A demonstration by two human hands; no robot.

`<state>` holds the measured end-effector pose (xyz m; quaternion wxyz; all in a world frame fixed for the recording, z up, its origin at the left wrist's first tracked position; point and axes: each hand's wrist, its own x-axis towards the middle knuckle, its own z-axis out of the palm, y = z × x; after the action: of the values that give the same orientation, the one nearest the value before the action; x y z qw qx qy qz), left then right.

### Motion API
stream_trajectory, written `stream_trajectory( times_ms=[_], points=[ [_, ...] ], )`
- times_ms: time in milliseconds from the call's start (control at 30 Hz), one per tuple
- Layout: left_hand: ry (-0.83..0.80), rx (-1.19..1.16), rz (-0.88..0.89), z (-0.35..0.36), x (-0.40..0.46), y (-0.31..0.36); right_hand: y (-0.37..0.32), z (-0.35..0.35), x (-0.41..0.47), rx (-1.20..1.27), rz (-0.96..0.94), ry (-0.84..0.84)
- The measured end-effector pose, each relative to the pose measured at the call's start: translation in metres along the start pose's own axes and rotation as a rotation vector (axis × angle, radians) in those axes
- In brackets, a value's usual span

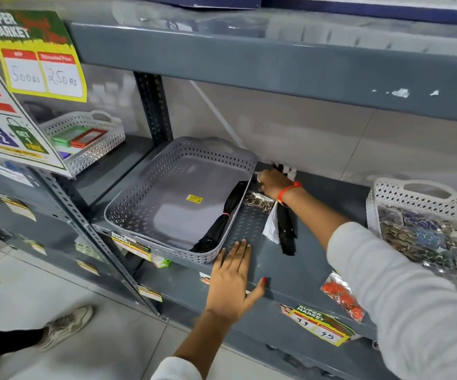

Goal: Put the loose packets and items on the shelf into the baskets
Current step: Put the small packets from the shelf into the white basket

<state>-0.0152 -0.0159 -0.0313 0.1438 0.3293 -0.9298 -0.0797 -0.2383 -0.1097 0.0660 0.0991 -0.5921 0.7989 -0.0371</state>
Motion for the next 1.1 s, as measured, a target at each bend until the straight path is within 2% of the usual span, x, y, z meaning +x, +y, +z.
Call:
stream_trajectory(
  times_ms=[267, 500, 567, 800, 1100],
  points=[
    [-0.019, 0.02, 0.001, 0.001, 0.001, -0.001, -0.005, 0.011, 0.003, 0.075, 0.067, 0.06],
    [0.01, 0.014, 0.003, -0.001, 0.0, 0.002, 0.016, -0.038, -0.025, 0.203, 0.255, 0.316],
    [0.023, 0.003, 0.008, -0.001, -0.001, 0.003, 0.032, -0.05, -0.043, 0.229, 0.269, 0.338],
    [0.008, 0.007, -0.001, -0.002, -0.002, 0.004, 0.09, -0.028, -0.109, 0.077, 0.38, 0.012],
    [0.039, -0.015, -0.027, -0.003, -0.004, 0.011, 0.101, 0.003, -0.139, -0.107, 0.337, -0.006]
  ],
)
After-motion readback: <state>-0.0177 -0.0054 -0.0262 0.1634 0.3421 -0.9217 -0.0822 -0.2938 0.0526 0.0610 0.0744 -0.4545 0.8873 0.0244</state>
